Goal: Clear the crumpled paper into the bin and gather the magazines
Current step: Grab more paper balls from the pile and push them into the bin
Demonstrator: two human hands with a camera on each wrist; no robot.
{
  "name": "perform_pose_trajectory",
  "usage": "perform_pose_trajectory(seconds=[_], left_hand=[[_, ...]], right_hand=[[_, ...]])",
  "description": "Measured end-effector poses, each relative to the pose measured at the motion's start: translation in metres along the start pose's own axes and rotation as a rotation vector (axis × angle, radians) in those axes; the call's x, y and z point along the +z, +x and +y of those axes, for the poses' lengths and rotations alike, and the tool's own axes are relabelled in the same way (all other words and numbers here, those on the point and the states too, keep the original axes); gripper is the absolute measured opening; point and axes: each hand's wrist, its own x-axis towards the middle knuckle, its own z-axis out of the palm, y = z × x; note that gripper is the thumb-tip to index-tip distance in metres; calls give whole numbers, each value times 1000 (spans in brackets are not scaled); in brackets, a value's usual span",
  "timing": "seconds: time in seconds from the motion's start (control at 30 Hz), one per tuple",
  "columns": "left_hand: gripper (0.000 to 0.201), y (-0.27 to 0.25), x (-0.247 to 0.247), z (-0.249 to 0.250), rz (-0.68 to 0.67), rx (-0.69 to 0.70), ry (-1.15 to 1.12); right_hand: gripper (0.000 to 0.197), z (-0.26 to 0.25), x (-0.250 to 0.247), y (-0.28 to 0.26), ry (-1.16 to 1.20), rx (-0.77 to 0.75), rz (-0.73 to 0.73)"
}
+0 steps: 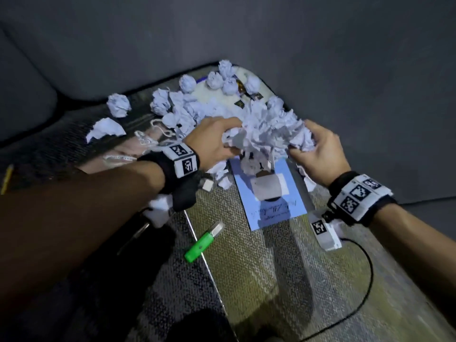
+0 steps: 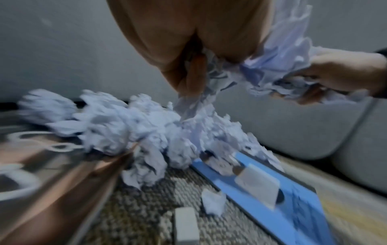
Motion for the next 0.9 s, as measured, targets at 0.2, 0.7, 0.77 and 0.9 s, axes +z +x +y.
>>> perform_pose_trajectory(seconds=[0.2,0.7,0.77,0.9], left_hand=[[56,-28,-45,-7,149,-82,-81],[22,-106,-110,-44,456,-342,-526],[18,-137,-129,-51,577,-352,-597],[19,-215,-173,-71,782,-418,-634]], right_hand=[[29,-69,4,17,245,-86,-15],[20,-202,39,34,530,-140,-154],[22,-234,50,32,609,-148,-215],[10,-321,101,31,657,-257,-426]])
